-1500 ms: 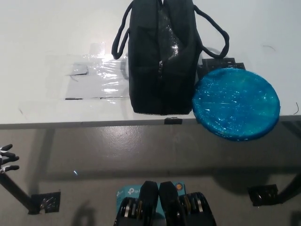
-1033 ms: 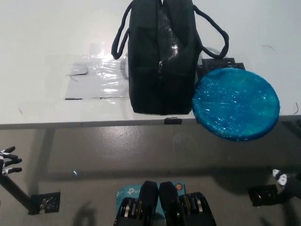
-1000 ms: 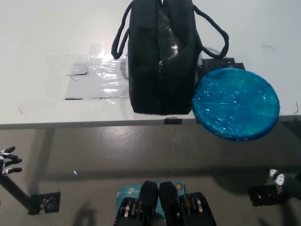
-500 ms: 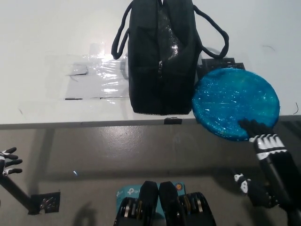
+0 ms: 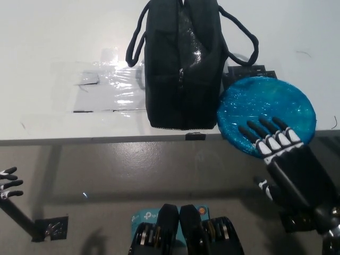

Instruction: The robot uses its right hand to pick up a stack of plates kept in the middle of the desk and put it inside a bag kept next to it

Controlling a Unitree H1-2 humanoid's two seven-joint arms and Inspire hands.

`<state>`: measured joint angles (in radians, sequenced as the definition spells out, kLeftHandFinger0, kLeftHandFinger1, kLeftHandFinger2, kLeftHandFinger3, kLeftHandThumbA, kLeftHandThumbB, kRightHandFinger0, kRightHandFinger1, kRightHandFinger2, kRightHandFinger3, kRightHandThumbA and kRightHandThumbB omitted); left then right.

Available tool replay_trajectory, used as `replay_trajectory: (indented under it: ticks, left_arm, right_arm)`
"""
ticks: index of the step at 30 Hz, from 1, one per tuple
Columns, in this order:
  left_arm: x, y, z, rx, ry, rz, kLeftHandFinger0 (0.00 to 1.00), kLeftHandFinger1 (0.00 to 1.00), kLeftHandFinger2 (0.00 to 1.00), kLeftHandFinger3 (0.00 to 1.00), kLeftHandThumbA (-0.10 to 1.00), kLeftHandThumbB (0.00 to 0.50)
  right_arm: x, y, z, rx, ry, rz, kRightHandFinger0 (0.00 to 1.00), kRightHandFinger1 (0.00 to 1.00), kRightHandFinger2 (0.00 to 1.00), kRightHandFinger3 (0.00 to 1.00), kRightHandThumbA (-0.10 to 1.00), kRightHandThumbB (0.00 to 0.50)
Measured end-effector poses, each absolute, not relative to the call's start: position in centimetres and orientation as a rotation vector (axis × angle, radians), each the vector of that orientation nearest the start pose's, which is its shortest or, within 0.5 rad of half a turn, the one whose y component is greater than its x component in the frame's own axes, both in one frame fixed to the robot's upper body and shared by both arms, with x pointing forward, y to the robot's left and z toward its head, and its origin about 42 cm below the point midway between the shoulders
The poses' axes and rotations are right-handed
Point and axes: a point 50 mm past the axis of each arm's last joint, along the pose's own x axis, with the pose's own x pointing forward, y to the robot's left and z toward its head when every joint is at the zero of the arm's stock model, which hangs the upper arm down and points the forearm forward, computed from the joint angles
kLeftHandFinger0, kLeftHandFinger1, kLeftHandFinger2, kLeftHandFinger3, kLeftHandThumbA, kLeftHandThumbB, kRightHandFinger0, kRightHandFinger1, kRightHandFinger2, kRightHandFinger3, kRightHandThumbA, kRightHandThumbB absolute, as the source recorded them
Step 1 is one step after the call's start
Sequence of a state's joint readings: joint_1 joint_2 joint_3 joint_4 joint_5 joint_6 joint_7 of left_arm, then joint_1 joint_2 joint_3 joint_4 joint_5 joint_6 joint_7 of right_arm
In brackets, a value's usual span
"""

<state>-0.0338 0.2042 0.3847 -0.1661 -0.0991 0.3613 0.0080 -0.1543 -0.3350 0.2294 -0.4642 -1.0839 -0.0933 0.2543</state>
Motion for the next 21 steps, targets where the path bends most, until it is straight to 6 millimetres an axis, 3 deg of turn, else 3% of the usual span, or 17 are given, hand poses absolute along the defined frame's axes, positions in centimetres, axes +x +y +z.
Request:
replay_trajectory:
  ticks: [2, 5, 12, 13, 21]
  left_arm:
    - [27.3, 37.4, 15.3, 0.061, 0.104, 0.376, 0.45, 0.52, 0.68, 0.81, 0.73, 0.000]
    - [27.3, 37.5, 15.3, 0.057, 0.104, 0.378, 0.44, 0.51, 0.67, 0.80, 0.72, 0.000]
    - [27.5, 37.4, 15.7, 0.053, 0.091, 0.377, 0.43, 0.50, 0.66, 0.79, 0.69, 0.000]
    - [27.5, 37.4, 15.7, 0.052, 0.090, 0.377, 0.44, 0.51, 0.66, 0.79, 0.69, 0.000]
    - [27.6, 37.4, 15.8, 0.052, 0.088, 0.376, 0.45, 0.52, 0.64, 0.77, 0.69, 0.000]
  right_arm:
    - [29.1, -20.4, 24.4, -1.488, -0.617, 0.237, 1.00, 1.00, 1.00, 1.00, 0.88, 0.500]
    - [29.8, -20.1, 24.5, -1.559, -0.615, 0.226, 1.00, 1.00, 1.00, 1.00, 0.88, 0.500]
    - [30.5, -19.4, 23.5, -1.647, -0.536, 0.238, 1.00, 1.00, 1.00, 1.00, 0.80, 0.500]
    - [30.5, -19.3, 23.4, -1.646, -0.528, 0.240, 1.00, 1.00, 1.00, 1.00, 0.74, 0.500]
    - [30.2, -18.7, 21.5, -1.600, -0.413, 0.276, 1.00, 1.00, 1.00, 1.00, 0.72, 0.500]
